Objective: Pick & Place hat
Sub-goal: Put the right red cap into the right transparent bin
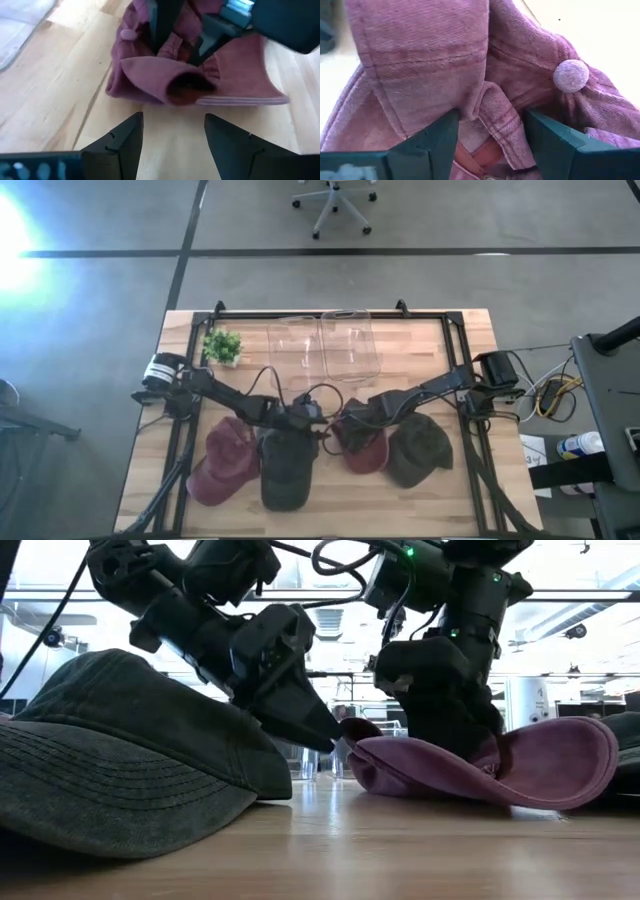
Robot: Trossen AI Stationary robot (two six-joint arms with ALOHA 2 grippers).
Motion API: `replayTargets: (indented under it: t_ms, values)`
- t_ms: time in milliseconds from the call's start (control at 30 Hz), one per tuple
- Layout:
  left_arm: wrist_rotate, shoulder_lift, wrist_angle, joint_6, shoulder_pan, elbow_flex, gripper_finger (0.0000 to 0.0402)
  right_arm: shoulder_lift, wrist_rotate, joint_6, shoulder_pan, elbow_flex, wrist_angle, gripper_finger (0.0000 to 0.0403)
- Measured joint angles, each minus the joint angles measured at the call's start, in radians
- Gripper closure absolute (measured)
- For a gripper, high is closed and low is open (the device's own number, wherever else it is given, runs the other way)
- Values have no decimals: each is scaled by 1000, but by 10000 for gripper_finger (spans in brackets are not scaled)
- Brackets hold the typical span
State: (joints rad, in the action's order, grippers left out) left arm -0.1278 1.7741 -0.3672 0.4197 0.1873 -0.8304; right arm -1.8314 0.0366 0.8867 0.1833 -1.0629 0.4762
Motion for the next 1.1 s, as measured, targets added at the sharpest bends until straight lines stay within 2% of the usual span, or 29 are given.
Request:
replayTargets:
  t_ms: [233, 400, 733, 933, 1100]
  values:
    - [0, 9, -8, -33, 3, 0, 196, 7, -19, -28, 0, -15, -99, 184]
    - [11, 28, 27, -23, 14, 1, 196, 7, -15, -26, 0, -21, -92, 184]
    - [26, -44, 46, 2, 29, -23, 196, 13, -12, -55, 0, -32, -83, 184]
    - [15, -142, 262, 2, 30, -21, 196, 46, -10, -139, 7, -75, 46, 184]
    - [4, -234, 415, 3, 44, -19, 196, 103, -9, -173, 6, -101, 51, 184]
